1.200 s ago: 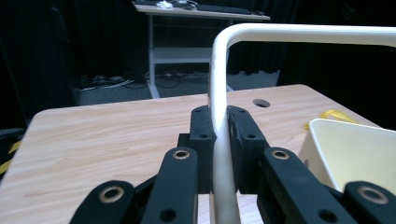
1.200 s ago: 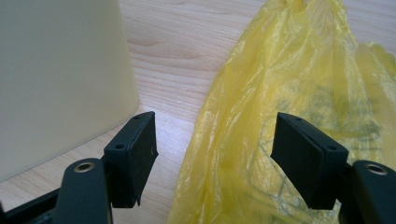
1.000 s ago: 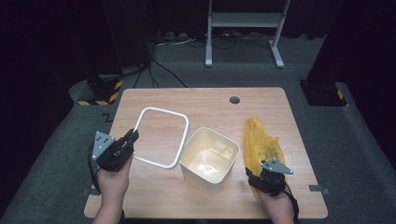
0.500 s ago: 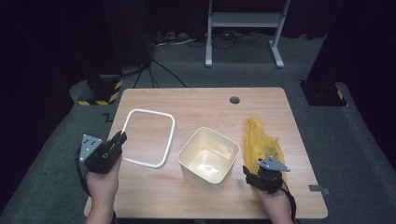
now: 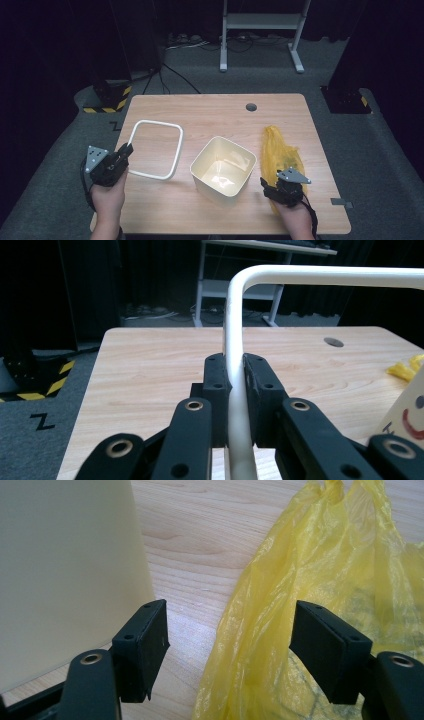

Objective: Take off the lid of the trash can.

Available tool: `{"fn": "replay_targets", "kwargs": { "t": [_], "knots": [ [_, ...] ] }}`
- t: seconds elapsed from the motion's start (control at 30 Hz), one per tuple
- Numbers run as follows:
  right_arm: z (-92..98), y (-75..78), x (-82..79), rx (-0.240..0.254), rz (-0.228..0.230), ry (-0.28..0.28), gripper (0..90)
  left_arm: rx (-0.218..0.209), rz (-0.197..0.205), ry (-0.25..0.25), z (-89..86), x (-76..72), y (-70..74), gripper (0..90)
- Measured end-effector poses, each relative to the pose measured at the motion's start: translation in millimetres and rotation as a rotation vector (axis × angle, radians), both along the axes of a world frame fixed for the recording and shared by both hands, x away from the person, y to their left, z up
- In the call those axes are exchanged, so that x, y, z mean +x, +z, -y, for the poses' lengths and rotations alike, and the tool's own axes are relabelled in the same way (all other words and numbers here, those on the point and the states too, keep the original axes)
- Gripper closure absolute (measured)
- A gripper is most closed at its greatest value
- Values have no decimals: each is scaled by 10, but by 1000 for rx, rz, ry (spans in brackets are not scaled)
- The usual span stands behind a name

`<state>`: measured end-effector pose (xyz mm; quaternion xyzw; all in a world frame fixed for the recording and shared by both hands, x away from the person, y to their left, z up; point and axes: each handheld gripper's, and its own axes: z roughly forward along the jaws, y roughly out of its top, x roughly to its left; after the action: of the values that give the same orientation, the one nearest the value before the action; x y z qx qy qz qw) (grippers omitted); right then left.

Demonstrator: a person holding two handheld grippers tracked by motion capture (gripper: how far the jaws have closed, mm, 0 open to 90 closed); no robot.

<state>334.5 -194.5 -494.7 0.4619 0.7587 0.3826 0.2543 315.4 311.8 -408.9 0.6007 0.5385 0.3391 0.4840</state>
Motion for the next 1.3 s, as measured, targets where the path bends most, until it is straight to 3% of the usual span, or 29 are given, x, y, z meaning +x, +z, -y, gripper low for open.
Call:
{"fn": "replay_targets", "kwargs": {
  "t": [0.17,0.23,0.43,0.63,0.83,1.13,1.3],
  "knots": [
    [0,-7,5,-3,0,0,312,5,-29,5,-29,46,-107,808],
    [-4,-9,6,-3,-2,-2,313,12,-64,10,-57,94,-217,808],
    [-11,-12,6,-5,-3,0,314,2,-119,40,-126,161,-397,808],
    [-11,-18,9,-7,-2,1,314,12,-154,55,-165,202,-535,808],
    [-15,-30,14,-10,-7,0,313,42,-211,83,-201,268,-755,808],
    [-24,-39,17,-11,-6,4,313,70,-283,134,-265,312,-973,808],
    [-20,-44,18,-10,-8,3,313,111,-333,171,-291,327,-1097,807]
  ]
}}
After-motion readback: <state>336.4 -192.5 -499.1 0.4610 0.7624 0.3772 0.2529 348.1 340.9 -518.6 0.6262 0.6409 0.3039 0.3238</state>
